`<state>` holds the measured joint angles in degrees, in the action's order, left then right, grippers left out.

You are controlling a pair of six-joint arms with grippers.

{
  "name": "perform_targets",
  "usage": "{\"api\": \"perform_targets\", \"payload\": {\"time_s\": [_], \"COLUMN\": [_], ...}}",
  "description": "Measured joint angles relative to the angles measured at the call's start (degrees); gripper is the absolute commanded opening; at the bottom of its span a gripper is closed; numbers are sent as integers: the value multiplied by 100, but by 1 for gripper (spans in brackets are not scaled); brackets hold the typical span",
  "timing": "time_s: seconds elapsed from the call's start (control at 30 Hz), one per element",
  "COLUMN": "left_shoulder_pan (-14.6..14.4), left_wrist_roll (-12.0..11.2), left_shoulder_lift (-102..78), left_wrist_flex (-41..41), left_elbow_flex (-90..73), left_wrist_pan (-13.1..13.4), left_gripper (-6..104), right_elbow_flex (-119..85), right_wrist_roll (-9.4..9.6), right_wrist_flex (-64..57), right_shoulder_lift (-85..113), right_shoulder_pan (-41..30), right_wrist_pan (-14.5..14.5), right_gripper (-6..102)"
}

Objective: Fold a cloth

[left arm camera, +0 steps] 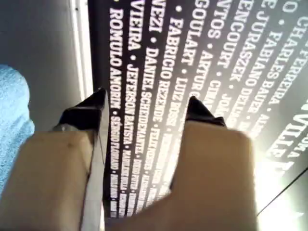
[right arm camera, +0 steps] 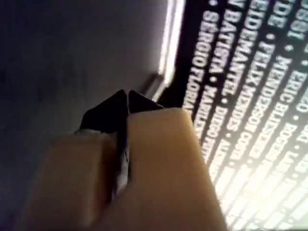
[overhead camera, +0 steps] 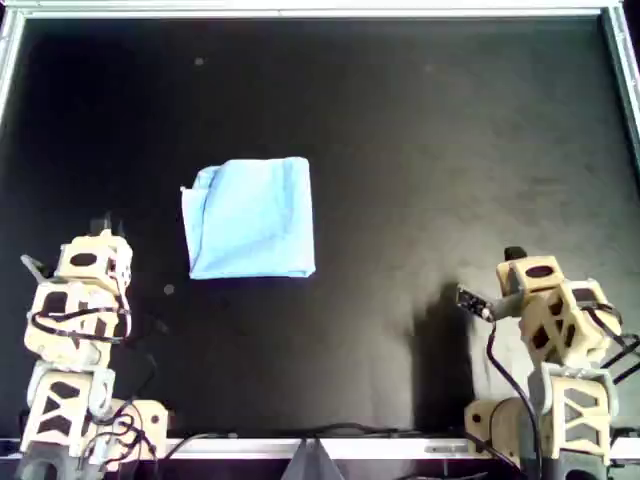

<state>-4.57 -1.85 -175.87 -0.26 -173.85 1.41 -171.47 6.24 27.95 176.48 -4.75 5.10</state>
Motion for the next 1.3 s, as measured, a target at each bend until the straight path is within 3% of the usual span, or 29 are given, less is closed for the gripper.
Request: {"api": "perform_targets", "payload": {"time_s": [0.13,0.63,0.87,1.3], "left_shoulder_pan": [0,26,26,26], "left_wrist_roll": [0,9,9,0], "left_shoulder_lift": [-18,-53,-53,-53], "left_wrist_flex": [404,3876,4632,4711], "left_elbow_flex": [0,0,0,0], "left_wrist_pan": [0,0,0,-35], "left_gripper": [58,58,58,58], "right_elbow_flex": [-141,-167,-167,-167], "right_wrist_roll": [0,-18,9,9], "right_wrist_flex": [0,466,1178,1222], "right_shoulder_lift": [0,0,0,0], "right_shoulder_pan": [-35,-35,18,18], "right_wrist_pan": [0,44,44,44], "right_gripper": [-1,-1,-1,-1]}}
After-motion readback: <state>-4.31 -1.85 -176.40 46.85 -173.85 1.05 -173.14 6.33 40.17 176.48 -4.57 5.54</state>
